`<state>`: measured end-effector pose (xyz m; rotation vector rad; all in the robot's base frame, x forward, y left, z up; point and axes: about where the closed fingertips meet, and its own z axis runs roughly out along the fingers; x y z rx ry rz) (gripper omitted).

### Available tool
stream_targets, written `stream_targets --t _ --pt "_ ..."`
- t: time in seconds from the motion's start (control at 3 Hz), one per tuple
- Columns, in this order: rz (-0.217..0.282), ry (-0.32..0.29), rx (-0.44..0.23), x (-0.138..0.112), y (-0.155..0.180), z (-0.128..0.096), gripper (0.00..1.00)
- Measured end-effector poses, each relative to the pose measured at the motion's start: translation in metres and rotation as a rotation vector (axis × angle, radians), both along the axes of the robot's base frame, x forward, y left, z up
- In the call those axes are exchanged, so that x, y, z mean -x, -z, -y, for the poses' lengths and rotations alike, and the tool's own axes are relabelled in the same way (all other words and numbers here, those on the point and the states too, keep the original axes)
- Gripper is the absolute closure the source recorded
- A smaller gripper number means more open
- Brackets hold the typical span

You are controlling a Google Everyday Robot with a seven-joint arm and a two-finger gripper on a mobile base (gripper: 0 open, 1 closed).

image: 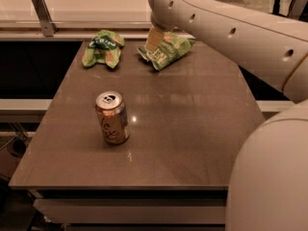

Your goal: Move green jalapeno chip bag near green rice chip bag

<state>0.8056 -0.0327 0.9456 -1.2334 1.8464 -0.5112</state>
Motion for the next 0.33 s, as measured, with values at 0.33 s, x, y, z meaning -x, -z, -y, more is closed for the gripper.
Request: stream_targets --t 0.33 --pt "0.0 0.0 0.0 0.0 0.0 0.0 0.0"
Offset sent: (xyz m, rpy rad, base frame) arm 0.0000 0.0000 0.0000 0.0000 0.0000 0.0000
